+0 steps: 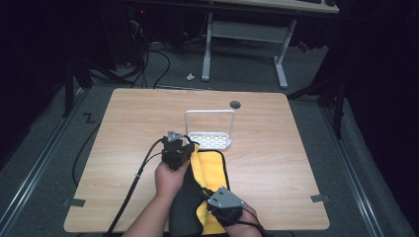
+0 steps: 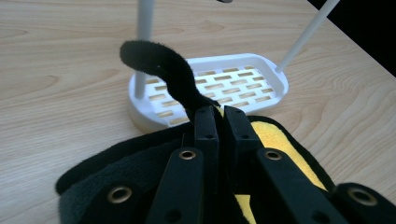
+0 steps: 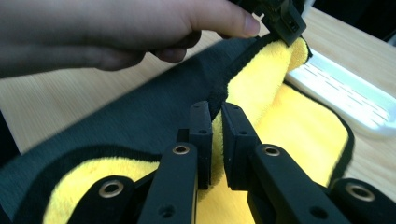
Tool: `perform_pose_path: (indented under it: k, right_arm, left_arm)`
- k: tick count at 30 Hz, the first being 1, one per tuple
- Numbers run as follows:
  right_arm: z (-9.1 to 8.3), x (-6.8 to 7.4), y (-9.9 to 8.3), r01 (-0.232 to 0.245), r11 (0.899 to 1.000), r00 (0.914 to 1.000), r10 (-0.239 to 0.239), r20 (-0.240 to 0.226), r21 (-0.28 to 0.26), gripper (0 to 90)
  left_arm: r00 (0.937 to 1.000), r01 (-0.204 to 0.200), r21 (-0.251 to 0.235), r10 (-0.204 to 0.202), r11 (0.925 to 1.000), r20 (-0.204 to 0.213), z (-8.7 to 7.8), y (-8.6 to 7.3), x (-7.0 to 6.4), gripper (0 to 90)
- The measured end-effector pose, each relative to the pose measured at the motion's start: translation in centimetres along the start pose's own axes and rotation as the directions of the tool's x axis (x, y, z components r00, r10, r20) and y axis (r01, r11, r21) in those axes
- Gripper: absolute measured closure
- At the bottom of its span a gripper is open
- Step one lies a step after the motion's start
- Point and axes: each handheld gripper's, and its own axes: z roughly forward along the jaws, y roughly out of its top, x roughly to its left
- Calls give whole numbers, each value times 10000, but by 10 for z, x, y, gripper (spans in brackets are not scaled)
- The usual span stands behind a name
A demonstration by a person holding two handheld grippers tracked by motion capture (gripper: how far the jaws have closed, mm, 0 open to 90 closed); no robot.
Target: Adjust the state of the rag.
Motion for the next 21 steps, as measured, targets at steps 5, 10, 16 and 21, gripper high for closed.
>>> perform_pose_path:
  k: [5,10,16,21]
  right_arm:
    - [-5,-6,-10,-87,9999,9999,86,96,101,841]
    - [-13,-12,-20,-367,9991,9992,364,145,218,840]
    - [-18,-17,-32,-497,9974,9986,487,192,514,837]
    - [-32,-20,-30,-633,9980,9976,632,297,8,837]
  left_arm:
    - [10000,-73,116,73,9999,52,8,-2,-8,846]
    - [9996,-186,141,182,9997,219,16,-4,-18,845]
    - [9971,-709,131,705,9974,288,20,-4,-36,844]
    - [9962,-789,-328,800,9963,347,9,6,-43,844]
